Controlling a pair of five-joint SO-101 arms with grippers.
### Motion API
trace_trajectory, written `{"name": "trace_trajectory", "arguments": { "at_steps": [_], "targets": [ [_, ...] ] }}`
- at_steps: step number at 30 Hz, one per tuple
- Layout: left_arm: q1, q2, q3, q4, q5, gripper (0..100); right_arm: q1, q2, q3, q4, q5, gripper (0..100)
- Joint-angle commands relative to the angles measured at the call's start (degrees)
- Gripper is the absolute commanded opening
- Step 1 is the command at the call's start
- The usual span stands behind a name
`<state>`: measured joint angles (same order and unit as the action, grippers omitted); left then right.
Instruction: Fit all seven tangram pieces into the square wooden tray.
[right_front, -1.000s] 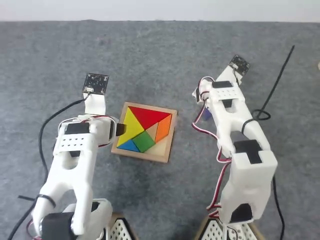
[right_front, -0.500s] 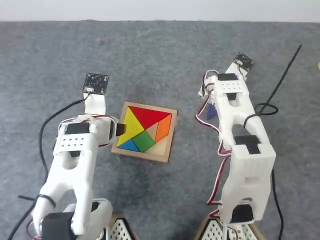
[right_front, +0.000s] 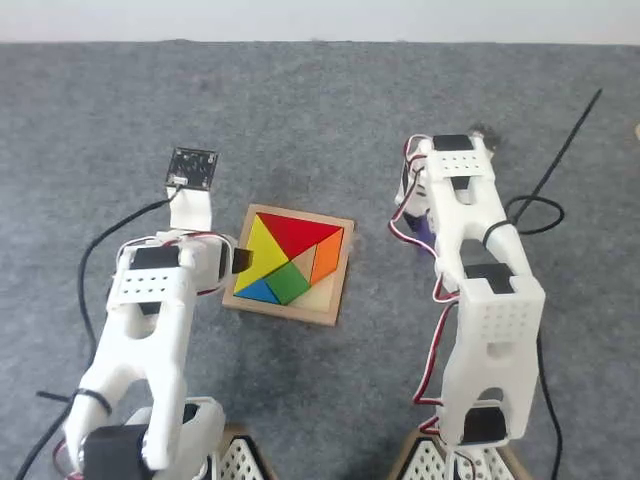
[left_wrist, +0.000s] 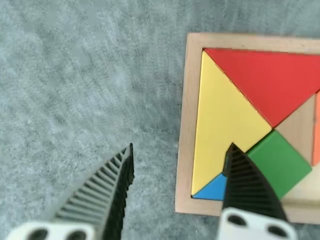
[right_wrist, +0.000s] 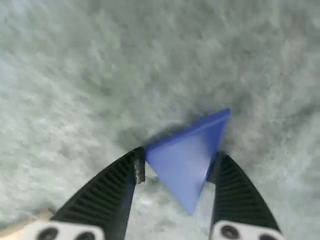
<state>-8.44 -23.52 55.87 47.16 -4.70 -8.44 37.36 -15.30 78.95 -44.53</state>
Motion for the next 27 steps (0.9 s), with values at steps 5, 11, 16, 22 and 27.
{"name": "trace_trajectory", "arguments": {
  "at_steps": [5, 11, 16, 22, 27],
  "targets": [
    [0.4, -0.2, -0.4, -1.1, -0.7, 28, -0.5, -10.3, -0.3, 8.9, 15.0, 16.1],
    [0.4, -0.2, -0.4, -1.1, -0.6, 28, -3.5, -20.0, 0.2, 10.0, 41.7, 14.0],
    [0.4, -0.2, -0.4, -1.2, -0.6, 28, -9.5, -24.0, 0.4, 12.0, 74.8, 13.6],
    [-0.1, -0.2, -0.4, -1.2, -0.6, 28, -19.4, -24.2, 1.4, 13.6, 91.9, 14.0],
    [0.4, -0.1, -0.4, -1.2, -0.7, 28, -18.6, -23.5, 2.2, 4.4, 76.0, 14.2]
  ]
}}
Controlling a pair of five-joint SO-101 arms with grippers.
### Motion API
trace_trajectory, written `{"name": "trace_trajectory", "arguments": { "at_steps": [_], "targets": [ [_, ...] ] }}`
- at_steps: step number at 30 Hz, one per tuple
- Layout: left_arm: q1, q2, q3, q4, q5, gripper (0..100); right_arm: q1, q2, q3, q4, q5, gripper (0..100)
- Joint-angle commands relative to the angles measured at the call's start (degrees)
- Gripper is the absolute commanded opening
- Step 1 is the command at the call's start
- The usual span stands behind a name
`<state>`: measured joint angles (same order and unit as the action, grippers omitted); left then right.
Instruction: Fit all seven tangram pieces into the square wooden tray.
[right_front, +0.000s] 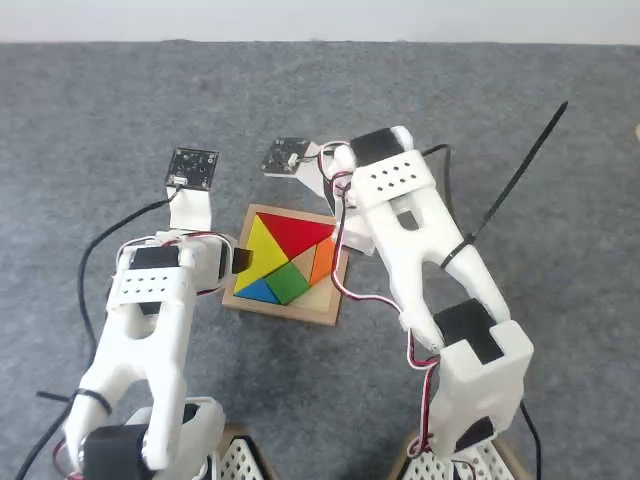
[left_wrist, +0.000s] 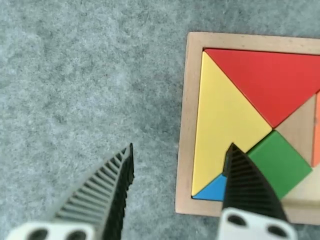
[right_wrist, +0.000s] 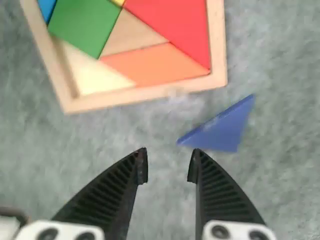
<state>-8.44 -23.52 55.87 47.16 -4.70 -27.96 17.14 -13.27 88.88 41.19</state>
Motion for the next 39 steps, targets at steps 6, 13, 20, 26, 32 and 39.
{"name": "trace_trajectory", "arguments": {
  "at_steps": [6, 13, 20, 26, 32, 39],
  "targets": [
    [0.3, -0.1, -0.4, -1.2, -0.7, 28, 8.5, 3.3, 1.5, -11.0, -16.2, 29.6],
    [0.2, -0.1, -0.4, -1.2, -0.7, 28, 8.3, 10.3, 1.7, -14.5, -18.2, 33.8],
    [0.2, -0.1, -0.5, -1.2, -0.7, 28, 7.3, 13.5, 1.8, -16.0, -18.5, 33.6],
    [0.0, -0.3, -0.5, -1.2, -0.7, 28, 7.2, 18.7, 1.6, -15.3, -23.6, 33.6],
    [0.0, -0.4, -0.5, -1.2, -0.7, 28, 7.5, 18.6, 1.6, -15.8, -32.3, 31.1],
    [0.0, -0.4, -0.5, -1.2, -0.7, 28, 4.0, 18.5, 1.6, -15.7, -34.0, 18.9]
  ]
}}
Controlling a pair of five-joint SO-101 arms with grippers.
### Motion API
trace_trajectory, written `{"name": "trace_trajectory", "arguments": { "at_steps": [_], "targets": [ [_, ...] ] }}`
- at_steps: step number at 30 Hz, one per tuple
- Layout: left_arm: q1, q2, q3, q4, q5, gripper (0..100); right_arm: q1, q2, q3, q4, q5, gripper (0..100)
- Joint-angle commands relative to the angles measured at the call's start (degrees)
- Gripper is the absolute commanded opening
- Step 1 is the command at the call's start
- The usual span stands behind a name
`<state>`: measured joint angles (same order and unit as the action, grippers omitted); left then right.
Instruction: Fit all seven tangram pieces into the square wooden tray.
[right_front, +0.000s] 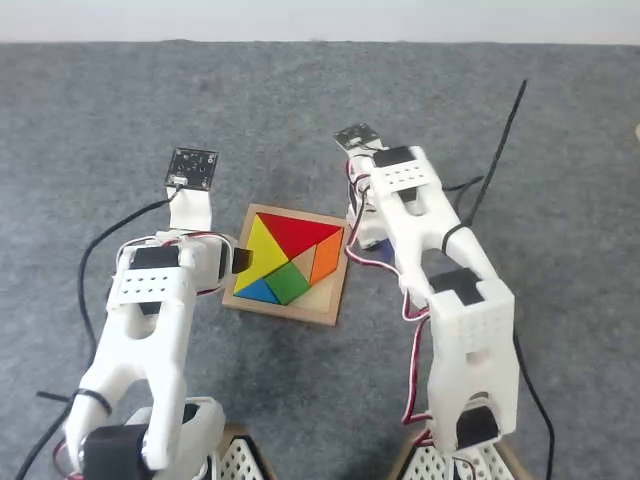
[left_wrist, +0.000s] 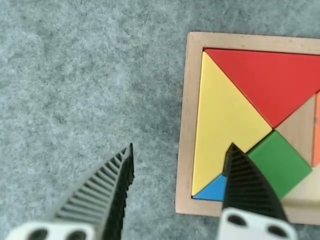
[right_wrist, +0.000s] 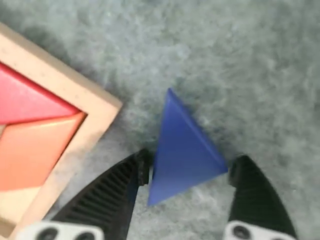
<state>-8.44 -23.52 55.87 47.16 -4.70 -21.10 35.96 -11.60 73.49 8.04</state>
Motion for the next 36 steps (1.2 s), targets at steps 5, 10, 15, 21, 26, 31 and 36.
{"name": "trace_trajectory", "arguments": {
  "at_steps": [5, 10, 15, 21, 26, 31, 36],
  "targets": [
    [0.0, -0.4, -0.5, -1.2, -0.8, 28, -3.7, -0.4, -0.1, -0.1, -3.6, 18.8],
    [0.0, -0.4, -0.6, -1.2, -0.8, 28, -3.8, -0.7, -0.2, 1.7, -5.9, 18.8],
    [0.0, -0.2, -0.6, -1.2, -0.8, 28, -3.8, -7.0, -0.1, 4.6, -10.9, 18.8],
    [0.0, -0.2, -0.6, -1.2, -0.8, 28, -5.1, -17.3, 0.1, 10.2, -18.6, 18.8],
    [0.0, -0.2, -0.6, -1.2, -0.8, 28, -8.7, -20.8, 0.1, 14.4, -28.5, 18.8],
    [-2.6, -0.5, -1.3, -1.2, -0.8, 28, -9.1, -18.9, 0.2, 10.8, -25.3, 19.1],
    [-10.0, -0.1, -4.9, 1.2, -0.8, 28, -4.5, -11.6, 0.1, 6.2, 2.2, 19.1]
  ]
}}
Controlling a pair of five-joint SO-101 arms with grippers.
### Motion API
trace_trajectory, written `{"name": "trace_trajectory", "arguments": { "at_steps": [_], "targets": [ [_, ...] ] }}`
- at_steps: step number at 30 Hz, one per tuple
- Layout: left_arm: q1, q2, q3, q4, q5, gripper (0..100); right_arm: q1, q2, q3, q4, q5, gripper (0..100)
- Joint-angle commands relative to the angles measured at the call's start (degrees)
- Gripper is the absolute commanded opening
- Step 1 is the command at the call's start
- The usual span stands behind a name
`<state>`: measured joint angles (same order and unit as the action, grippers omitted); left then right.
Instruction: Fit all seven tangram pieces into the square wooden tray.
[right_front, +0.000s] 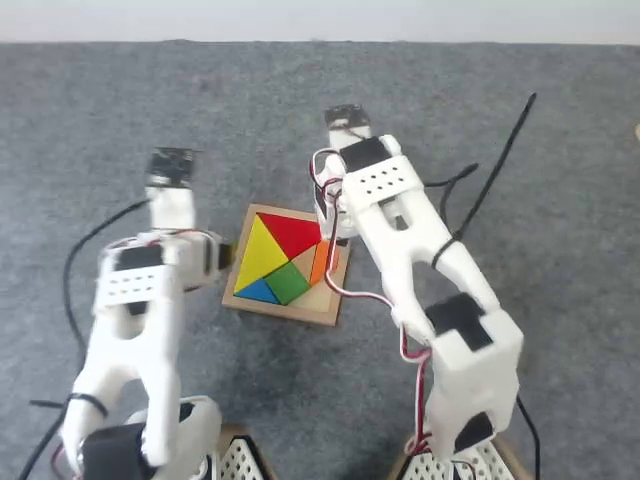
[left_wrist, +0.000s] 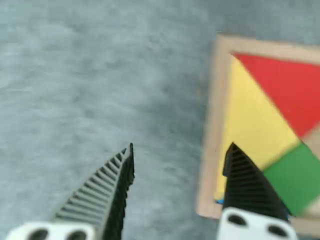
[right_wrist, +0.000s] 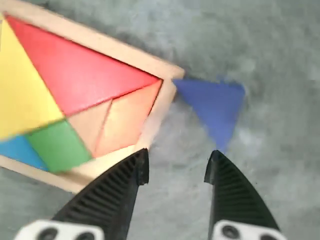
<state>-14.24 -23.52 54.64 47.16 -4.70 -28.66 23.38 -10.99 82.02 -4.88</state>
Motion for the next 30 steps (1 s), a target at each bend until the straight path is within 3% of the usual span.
{"name": "trace_trajectory", "arguments": {
  "at_steps": [1, 4, 8, 12, 26, 30],
  "targets": [
    [-4.8, -0.1, -3.6, 1.4, -1.1, 28, 4.3, 1.8, -0.6, -3.3, 16.4, 19.1],
    [-11.2, -0.1, -4.1, 1.1, -6.6, 28, 7.0, 4.0, -0.5, -5.6, 19.3, 20.6],
    [-24.4, -0.1, -6.9, -1.3, -11.3, 28, 8.0, 5.2, -0.4, -5.9, 22.3, 30.2],
    [-30.2, -0.1, -9.5, -1.3, -15.7, 28, 7.5, 5.4, -0.4, -7.1, 24.7, 37.8],
    [-31.8, 0.0, -7.1, -1.6, -17.6, 28, 4.4, 12.4, -0.7, -7.6, 25.6, 38.1],
    [-31.8, -0.1, -7.0, -1.6, -17.6, 28, 4.8, 12.8, -0.8, -8.8, 23.8, 29.6]
  ]
}}
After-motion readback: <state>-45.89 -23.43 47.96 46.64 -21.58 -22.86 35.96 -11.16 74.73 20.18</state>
